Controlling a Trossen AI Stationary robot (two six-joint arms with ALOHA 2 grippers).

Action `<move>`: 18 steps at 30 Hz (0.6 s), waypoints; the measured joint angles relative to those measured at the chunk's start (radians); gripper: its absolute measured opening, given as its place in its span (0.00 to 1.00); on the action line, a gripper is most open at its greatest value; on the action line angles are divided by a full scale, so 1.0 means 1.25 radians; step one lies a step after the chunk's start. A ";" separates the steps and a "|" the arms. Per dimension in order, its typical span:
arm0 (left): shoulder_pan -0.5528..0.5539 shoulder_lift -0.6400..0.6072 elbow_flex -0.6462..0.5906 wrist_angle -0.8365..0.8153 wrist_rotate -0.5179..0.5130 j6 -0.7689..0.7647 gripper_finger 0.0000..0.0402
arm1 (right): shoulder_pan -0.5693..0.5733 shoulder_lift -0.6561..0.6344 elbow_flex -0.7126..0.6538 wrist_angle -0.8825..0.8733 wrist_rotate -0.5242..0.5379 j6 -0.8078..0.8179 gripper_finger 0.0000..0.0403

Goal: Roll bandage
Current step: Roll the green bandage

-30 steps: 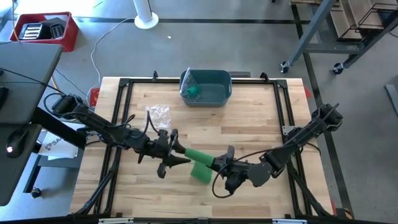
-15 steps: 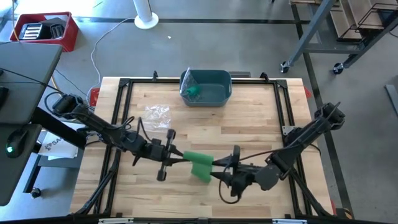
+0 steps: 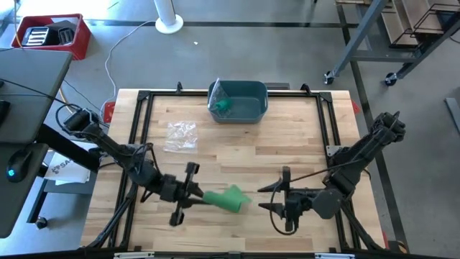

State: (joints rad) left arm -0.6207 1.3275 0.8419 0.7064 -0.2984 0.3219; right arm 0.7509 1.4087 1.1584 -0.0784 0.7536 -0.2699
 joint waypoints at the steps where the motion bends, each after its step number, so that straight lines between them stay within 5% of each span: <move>1: -0.009 0.012 0.022 0.000 0.000 -0.004 0.02 | 0.005 -0.002 0.000 0.000 0.004 0.000 0.49; 5: -0.027 0.066 0.101 -0.010 -0.003 -0.005 0.02 | 0.010 -0.003 0.000 0.005 0.010 0.000 0.49; 9: -0.011 0.089 0.149 -0.068 -0.124 -0.004 0.02 | 0.012 -0.003 0.000 0.003 0.012 0.016 0.49; 13: 0.030 0.089 0.144 -0.108 -0.229 -0.005 0.02 | 0.011 -0.003 0.000 -0.015 0.013 0.028 0.49; 18: 0.127 0.089 0.079 -0.129 -0.238 -0.059 0.02 | 0.001 -0.003 0.000 -0.099 0.011 0.111 0.49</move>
State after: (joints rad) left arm -0.4615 1.4391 0.9407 0.5449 -0.5961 0.2477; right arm 0.7517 1.4044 1.1584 -0.2017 0.7677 -0.1306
